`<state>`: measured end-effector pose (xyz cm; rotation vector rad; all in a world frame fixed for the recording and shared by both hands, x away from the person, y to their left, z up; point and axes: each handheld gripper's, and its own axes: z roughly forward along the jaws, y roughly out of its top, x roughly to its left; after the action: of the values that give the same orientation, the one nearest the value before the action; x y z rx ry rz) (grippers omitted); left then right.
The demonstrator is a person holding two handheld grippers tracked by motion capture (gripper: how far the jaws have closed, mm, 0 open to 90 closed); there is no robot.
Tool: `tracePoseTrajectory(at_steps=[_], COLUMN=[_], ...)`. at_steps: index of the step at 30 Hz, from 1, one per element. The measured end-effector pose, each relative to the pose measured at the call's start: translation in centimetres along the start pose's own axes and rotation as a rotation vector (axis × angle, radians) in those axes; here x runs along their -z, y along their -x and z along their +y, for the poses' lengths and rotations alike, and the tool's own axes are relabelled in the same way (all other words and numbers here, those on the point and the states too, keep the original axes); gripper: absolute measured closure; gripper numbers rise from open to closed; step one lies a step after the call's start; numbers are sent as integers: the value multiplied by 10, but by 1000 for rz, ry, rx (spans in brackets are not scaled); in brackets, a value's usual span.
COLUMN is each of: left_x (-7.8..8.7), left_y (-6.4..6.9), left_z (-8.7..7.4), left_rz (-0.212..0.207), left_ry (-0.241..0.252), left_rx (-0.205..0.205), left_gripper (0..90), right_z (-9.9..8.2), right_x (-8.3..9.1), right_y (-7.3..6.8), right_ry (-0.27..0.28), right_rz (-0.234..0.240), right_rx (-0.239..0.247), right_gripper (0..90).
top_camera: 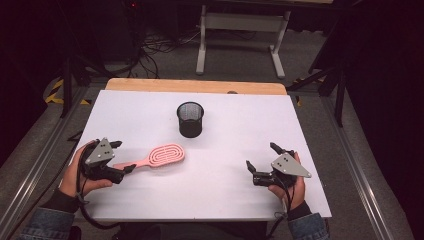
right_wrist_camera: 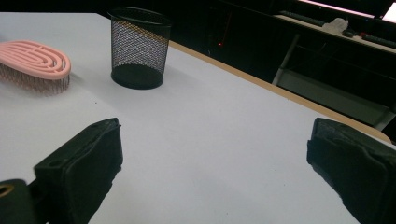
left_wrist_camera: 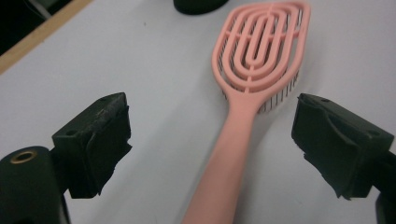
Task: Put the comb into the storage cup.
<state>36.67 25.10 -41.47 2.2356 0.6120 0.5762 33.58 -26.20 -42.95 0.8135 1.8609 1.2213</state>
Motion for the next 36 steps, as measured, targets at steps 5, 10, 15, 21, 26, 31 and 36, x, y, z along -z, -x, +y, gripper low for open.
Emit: tracePoseTrajectory(at_steps=[5,10,15,21,26,31,36], left_x=[-16,-40,-60,-71,-72,-75,-79], left_y=[-1,-2,-1,-1,-2,-4,-4], left_z=[18,38,51,52,50,47,46], left_rz=[-21,-109,-164,-195,-218,-227,-250], left_ry=[-145,-287,-413,-516,-538,-558,-577], left_rx=[-53,-103,-122,-134,-120,-117,-115], left_gripper=[159,210,261,304,396,485,538], right_z=[-1,-2,-2,-3,-3,-3,-3], right_x=[-1,-2,-2,-2,-4,-4,-5], right_y=[0,1,1,1,0,-1,-1], right_ry=[-9,-19,-20,-26,-33,-39,-41], right_rz=[3,8,13,21,27,32,36], right_rx=[-2,-5,-6,-5,-4,3,4], right_gripper=[42,42,42,42,44,45,45])
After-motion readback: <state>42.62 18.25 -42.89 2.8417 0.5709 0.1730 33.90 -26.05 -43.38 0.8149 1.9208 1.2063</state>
